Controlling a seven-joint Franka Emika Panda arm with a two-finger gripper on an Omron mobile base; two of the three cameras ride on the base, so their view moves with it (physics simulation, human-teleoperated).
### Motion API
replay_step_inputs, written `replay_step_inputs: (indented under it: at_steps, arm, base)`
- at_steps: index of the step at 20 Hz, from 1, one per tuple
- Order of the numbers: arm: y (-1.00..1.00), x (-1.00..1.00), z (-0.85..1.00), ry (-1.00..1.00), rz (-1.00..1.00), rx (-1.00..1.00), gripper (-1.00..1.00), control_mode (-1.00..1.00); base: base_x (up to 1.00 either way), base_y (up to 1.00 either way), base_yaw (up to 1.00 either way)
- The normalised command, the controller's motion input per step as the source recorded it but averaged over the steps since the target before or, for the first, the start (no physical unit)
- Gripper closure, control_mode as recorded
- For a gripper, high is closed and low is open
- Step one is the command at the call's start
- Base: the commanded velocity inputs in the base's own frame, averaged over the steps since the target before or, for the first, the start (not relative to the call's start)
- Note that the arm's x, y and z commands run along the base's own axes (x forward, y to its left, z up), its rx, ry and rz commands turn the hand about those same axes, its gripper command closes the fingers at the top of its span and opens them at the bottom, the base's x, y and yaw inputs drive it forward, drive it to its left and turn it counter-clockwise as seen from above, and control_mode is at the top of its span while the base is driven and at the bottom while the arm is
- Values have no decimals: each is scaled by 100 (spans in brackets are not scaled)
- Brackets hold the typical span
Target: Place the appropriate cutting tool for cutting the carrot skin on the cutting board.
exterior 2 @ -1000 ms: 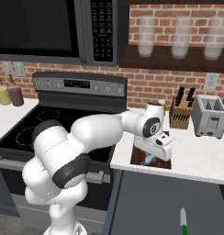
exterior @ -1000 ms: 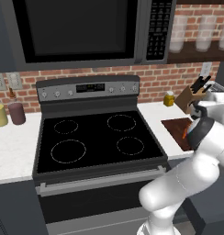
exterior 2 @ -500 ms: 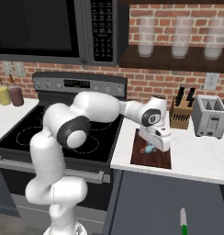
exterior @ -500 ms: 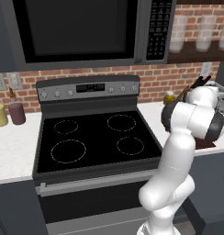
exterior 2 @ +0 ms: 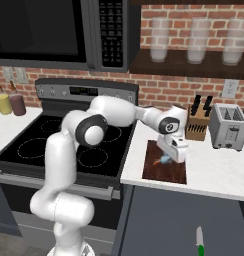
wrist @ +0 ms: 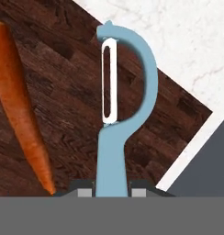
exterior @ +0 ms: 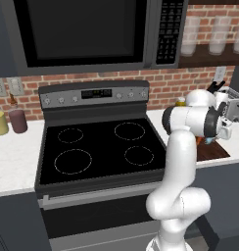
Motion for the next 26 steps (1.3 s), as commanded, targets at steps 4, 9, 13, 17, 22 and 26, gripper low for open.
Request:
replay_step_inputs:
  at_steps: [4, 9, 13, 17, 22, 26]
  arm:
    - [0, 5, -38, 0, -7, 0, 100, -100]
    - [1, 3, -22, 0, -5, 0, 100, -100]
    - [28, -1, -17, -3, -3, 0, 100, -100]
    - [35, -10, -12, -5, -2, 0, 100, -100]
    - [35, -15, -12, -5, -1, 0, 100, -100]
    - [10, -1, -14, -1, 0, 0, 100, -100]
  base:
    - [0, 0, 0]
    - [0, 0, 0]
    - [0, 0, 0]
    - [0, 0, 0]
    - [0, 0, 0]
    - [0, 0, 0]
